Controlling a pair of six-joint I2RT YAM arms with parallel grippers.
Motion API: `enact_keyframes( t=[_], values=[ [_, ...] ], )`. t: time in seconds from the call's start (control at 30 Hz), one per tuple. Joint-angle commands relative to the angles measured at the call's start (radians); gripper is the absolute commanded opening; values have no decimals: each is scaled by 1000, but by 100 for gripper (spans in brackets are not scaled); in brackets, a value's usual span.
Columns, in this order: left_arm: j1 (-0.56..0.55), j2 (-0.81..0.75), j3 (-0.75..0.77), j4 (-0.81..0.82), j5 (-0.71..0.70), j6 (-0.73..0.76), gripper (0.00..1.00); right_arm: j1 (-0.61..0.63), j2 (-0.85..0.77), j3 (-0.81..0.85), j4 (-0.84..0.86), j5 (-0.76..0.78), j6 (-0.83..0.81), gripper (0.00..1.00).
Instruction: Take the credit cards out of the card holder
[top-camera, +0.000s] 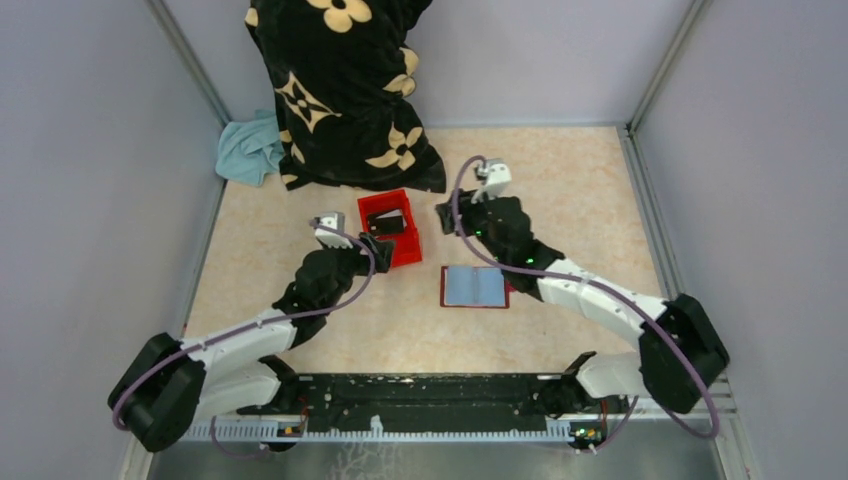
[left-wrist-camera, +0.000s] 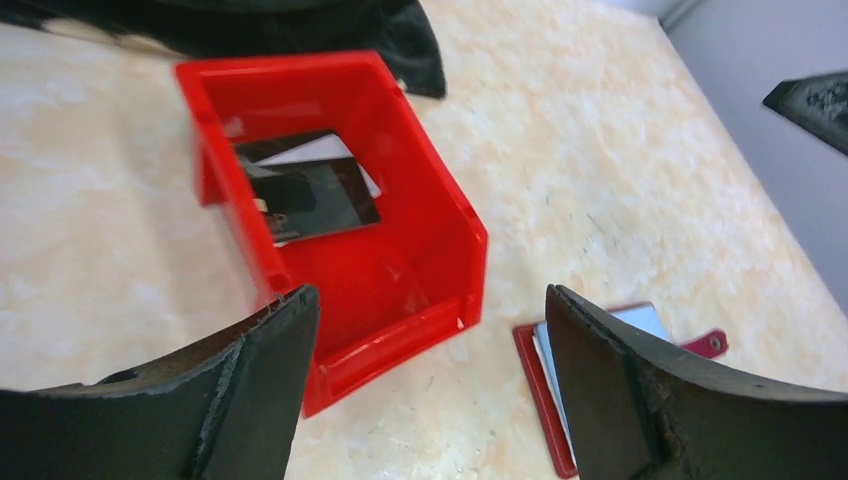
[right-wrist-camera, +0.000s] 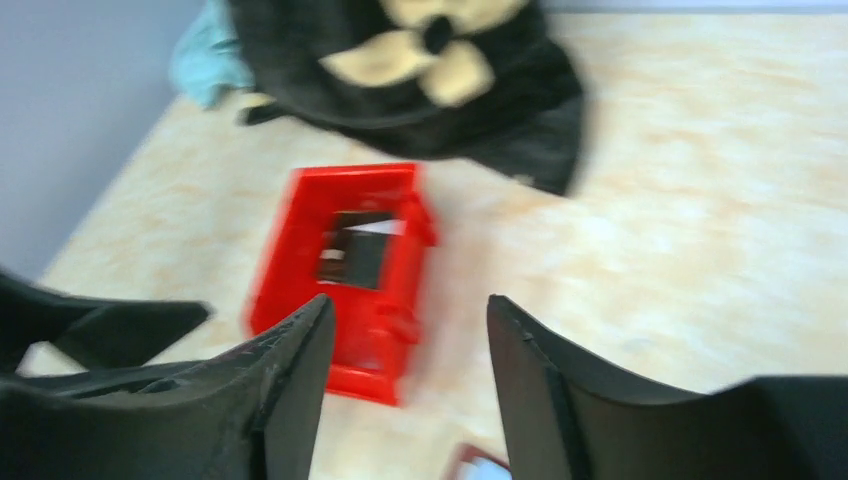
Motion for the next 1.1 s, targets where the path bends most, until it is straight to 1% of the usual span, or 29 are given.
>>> enact_keyframes(
  t=[0.0, 0.07, 0.13, 0.23, 0.33, 0.37, 0.47, 0.6, 0.83, 1.07],
  values=[
    [-32, 87, 72, 27, 118, 50, 89, -70, -170, -123, -108, 111, -8, 64],
    [-40, 120, 92, 25, 142, 50, 89, -70, -212, -157, -183, 133, -24, 67],
    [-40, 145, 96, 33, 155, 45, 89, -70, -232, -184, -260, 121, -18, 70],
    [-40, 169, 101, 38, 158, 43, 89, -59, -239, -238, -304, 90, 41, 73],
    [-40, 171, 106, 30, 154, 41, 89, 18, -221, -271, -312, 156, 83, 77],
    [-40, 171, 105, 27, 147, 41, 89, 69, -197, -269, -317, 180, 99, 78],
    [-40, 163, 103, 21, 121, 42, 89, 143, -115, -243, -333, 224, 152, 83],
    [-40, 151, 96, 20, 91, 47, 89, 160, -36, -212, -344, 244, 191, 87],
    [-40, 147, 98, 11, 82, 49, 89, 176, 20, -193, -354, 261, 215, 95],
    [-40, 161, 107, 5, 88, 48, 89, 198, 70, -176, -355, 267, 235, 97]
  ],
)
